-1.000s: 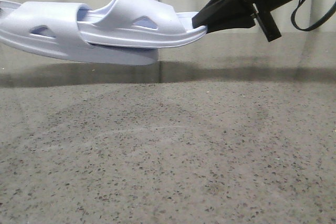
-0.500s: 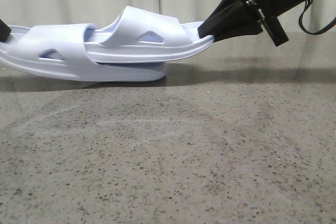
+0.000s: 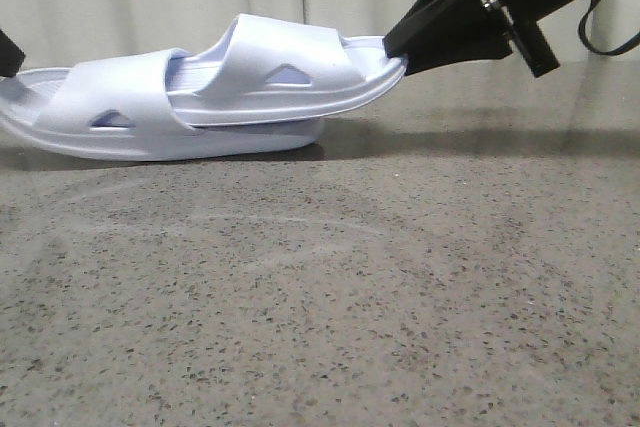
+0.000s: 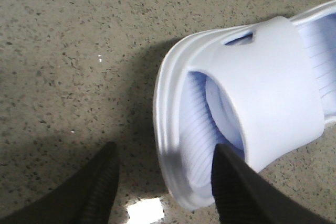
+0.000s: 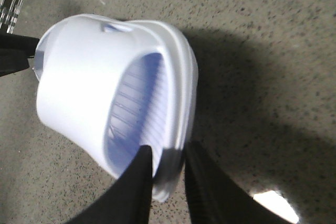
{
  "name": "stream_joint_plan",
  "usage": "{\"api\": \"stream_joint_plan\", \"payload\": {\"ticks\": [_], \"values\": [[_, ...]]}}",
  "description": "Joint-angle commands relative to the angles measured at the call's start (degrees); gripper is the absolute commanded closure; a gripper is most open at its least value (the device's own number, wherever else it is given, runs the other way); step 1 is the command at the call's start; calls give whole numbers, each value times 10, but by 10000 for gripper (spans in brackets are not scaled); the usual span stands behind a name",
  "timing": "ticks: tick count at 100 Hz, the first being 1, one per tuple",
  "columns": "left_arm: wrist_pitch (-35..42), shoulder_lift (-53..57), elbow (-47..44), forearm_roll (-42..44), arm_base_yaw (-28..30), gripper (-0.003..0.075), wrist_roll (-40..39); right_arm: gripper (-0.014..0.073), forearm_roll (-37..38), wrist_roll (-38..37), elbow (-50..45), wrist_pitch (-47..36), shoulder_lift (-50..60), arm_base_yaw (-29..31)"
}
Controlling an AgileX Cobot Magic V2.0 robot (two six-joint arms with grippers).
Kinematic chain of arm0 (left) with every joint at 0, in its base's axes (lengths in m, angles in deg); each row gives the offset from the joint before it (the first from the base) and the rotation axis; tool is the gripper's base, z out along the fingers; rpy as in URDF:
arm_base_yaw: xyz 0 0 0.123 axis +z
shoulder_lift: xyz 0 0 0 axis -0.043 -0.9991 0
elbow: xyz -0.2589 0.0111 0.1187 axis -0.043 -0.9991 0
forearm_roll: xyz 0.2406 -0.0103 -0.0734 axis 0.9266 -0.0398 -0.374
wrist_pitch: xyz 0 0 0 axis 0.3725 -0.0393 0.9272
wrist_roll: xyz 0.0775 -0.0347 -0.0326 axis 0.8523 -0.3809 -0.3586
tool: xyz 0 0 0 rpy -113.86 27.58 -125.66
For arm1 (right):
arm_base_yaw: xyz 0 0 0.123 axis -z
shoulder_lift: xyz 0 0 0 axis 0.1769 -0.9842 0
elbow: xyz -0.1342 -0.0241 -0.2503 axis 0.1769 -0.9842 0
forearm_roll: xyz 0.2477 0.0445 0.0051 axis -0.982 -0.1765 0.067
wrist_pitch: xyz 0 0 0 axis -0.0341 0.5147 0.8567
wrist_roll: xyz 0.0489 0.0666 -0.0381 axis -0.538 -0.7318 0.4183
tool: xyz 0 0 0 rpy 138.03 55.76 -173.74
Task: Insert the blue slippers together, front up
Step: 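Lower the right-held slipper onto the other slipper, stacking them, then open both grippers and withdraw them upward from the stacked slippers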
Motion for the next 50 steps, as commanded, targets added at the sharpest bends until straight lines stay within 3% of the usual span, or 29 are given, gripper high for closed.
{"api": "stream_joint_plan", "payload": {"ticks": [1,32,41,50], "values": [[4,22,27,-30,12,361,5,484,-27,4,18,4,46,24],[2,51,32,-44,23,365,14,485,10,0,18,39,97,86],[2,73,32,-51,23,399,30,499,46,0,18,34,113,86],[5,94,32,-58,23,477,43,580,52,0,9,31,134,86]]}}
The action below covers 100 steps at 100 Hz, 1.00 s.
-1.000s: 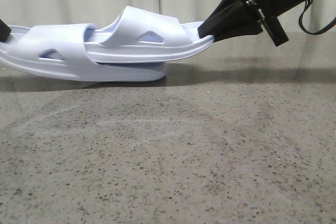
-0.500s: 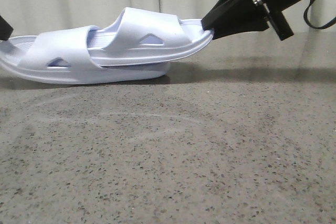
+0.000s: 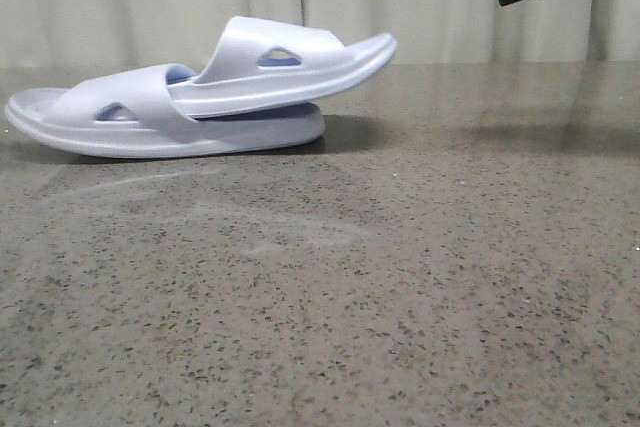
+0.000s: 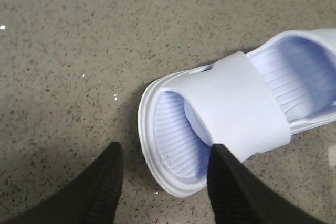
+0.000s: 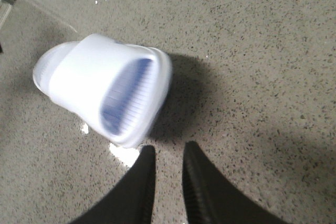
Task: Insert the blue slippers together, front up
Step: 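Open both grippers and withdraw them upward from the stacked slippers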
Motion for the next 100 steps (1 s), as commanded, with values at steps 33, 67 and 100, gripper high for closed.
{"api": "stream_joint_plan", "payload": {"ticks": [33,67,100], "values": [[93,155,-57,-99,0,705,106,680,-31,2,-131,-159,166,1],[310,320,-248,-256,-105,705,289,680,-144,142,-281,-250,283,-10],[421,448,-391,-295,-213,705,288,681,-293,323,-460,-345,410,-39]]}}
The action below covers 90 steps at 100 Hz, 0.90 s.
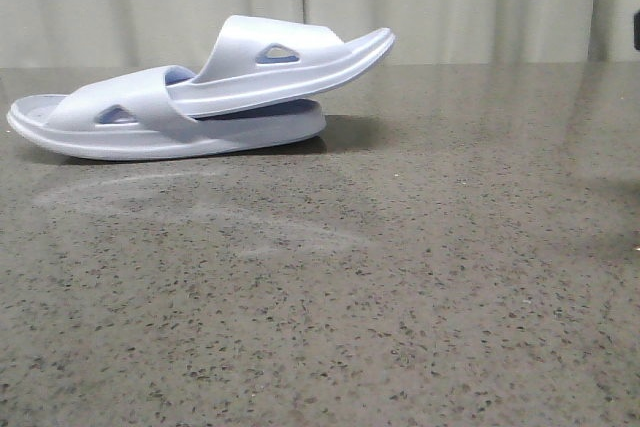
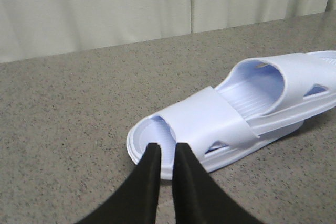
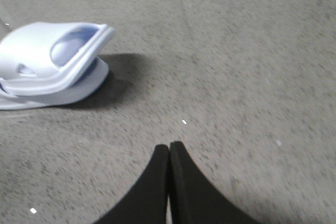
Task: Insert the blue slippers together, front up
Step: 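Open both grippers and withdraw them upward from the stacked slippers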
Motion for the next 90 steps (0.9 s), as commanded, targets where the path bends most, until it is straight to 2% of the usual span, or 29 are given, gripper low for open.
{"api": "stream_joint_plan", "payload": {"ticks": [1,23,35,62,90], "values": [[22,28,-16,-36,-20,705,1,681,-66,63,-30,-16,40,-1],[38,96,-84,-72,-27,705,1,681,-94,86,-99,-21,110,-1],[53,104,-83,-93,-27,705,1,683,-95,86,-102,-16,115,-1],[31,104,-83,-96,-26,705,1,683,-95,86,-102,65,115,-1],[31,104,-83,-96,-26,705,1,683,-95,86,-102,69,115,-1]]}}
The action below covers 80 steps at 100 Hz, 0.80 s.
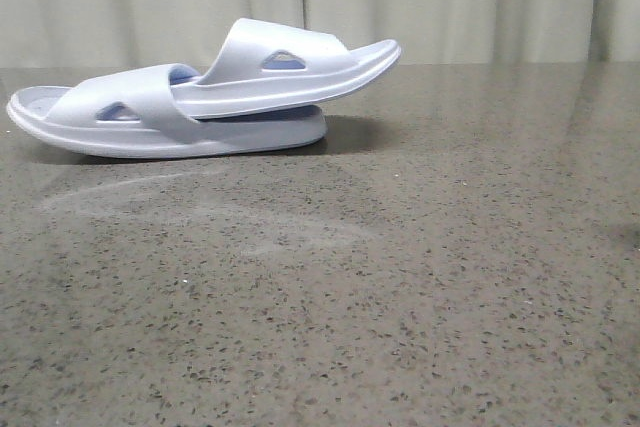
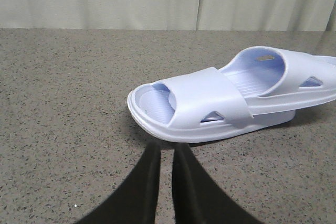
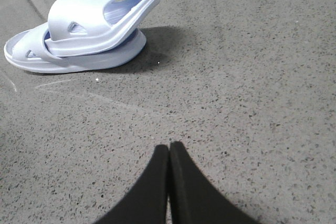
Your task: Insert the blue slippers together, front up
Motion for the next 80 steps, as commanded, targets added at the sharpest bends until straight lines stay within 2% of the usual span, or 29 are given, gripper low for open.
{"api": "stream_joint_plan", "payload": {"ticks": [1,67,75,80], "values": [[-8,0,16,-14,-4,705,0,683,-21,8,14,17,3,0],[-8,4,13,-14,-4,705,0,683,-21,8,14,17,3,0],[1,15,11,7,-3,705,0,683,-21,8,14,17,3,0],[2,27,9,53,1,705,-19,683,-21,8,14,17,3,0]]}}
